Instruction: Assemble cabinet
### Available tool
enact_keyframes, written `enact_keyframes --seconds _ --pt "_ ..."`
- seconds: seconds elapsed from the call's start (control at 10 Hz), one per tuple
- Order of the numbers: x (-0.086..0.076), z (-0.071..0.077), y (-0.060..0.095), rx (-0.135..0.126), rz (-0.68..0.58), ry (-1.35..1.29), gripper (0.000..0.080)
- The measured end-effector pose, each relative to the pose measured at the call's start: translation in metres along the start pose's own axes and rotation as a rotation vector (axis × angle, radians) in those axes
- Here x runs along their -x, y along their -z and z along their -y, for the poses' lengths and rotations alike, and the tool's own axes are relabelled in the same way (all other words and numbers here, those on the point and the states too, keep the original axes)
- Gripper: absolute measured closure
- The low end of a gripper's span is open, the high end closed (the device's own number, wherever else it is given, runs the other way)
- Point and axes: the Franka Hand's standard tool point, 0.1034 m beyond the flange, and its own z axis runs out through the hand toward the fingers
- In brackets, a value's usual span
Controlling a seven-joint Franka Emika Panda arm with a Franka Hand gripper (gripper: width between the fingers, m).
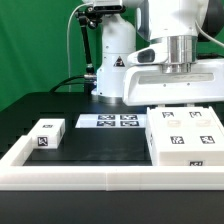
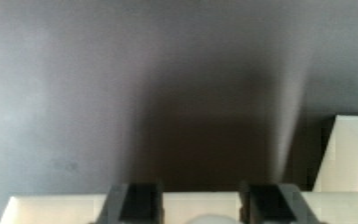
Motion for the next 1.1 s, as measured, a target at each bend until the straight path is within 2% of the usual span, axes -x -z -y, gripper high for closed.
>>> enact_keyframes --seconds 0.1,0.2,0.3,0.6,0.8,1.1 --pt "0.001 0.0 -0.001 0.001 0.002 0.001 0.0588" --pt "0.004 -0.007 -0.006 0.006 0.009 0.011 0.0588" --pt "0.004 -0.011 -0.005 0.006 0.017 0.01 0.0588" --pt "-0.004 -0.004 0.024 -0.012 0.061 0.012 0.0589" --pt "-0.018 0.0 0.04 -0.023 0.078 0.01 0.0589" --pt "-0.015 -0.001 0.037 -0.021 0.081 0.01 0.0598"
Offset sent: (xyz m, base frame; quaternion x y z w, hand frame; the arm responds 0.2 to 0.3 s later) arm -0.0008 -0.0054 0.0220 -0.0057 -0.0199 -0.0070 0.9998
